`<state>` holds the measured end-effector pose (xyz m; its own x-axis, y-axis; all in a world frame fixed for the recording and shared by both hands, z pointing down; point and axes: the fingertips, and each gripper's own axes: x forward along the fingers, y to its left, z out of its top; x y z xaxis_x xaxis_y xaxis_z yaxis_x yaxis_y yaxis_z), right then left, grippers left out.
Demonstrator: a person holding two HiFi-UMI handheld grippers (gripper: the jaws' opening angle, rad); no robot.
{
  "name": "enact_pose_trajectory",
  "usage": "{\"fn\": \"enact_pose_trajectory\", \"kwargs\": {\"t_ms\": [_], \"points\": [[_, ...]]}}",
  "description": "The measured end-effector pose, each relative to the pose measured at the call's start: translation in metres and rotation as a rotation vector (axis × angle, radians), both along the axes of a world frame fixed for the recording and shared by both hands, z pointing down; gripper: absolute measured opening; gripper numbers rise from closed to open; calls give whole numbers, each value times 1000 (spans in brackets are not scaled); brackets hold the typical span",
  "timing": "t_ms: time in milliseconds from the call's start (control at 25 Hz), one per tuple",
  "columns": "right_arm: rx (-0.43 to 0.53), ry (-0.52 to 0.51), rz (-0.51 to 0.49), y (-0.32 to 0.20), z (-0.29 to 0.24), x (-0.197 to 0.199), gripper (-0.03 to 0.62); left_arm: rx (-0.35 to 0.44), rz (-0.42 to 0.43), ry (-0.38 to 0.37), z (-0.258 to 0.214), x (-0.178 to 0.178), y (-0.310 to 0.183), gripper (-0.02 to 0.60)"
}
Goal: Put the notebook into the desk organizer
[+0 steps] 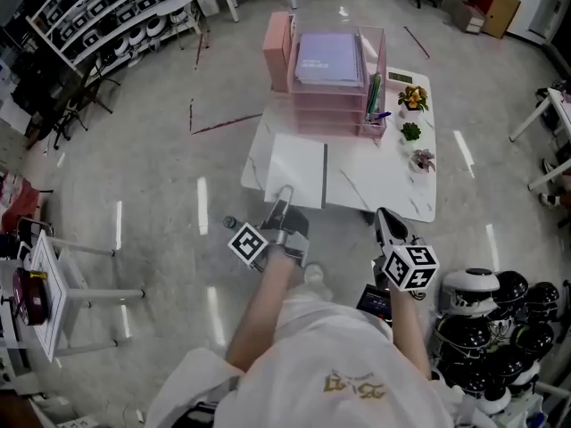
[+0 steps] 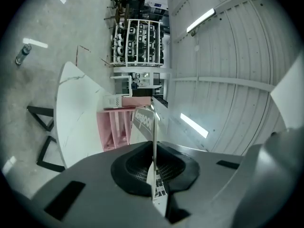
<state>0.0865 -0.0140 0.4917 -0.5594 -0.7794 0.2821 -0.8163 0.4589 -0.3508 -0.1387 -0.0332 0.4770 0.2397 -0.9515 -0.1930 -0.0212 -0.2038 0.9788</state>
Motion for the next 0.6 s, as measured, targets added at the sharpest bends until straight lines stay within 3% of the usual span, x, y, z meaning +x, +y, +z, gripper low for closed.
{"fn": "enact_pose_trajectory", "kwargs": {"t_ms": [280, 600], "points": [[-13, 14, 42, -59, 6, -28, 12, -9, 61, 35, 9, -21, -75, 28], [-29, 36, 71, -73, 10, -37, 12, -16, 105, 99, 20, -15, -100, 28]]}}
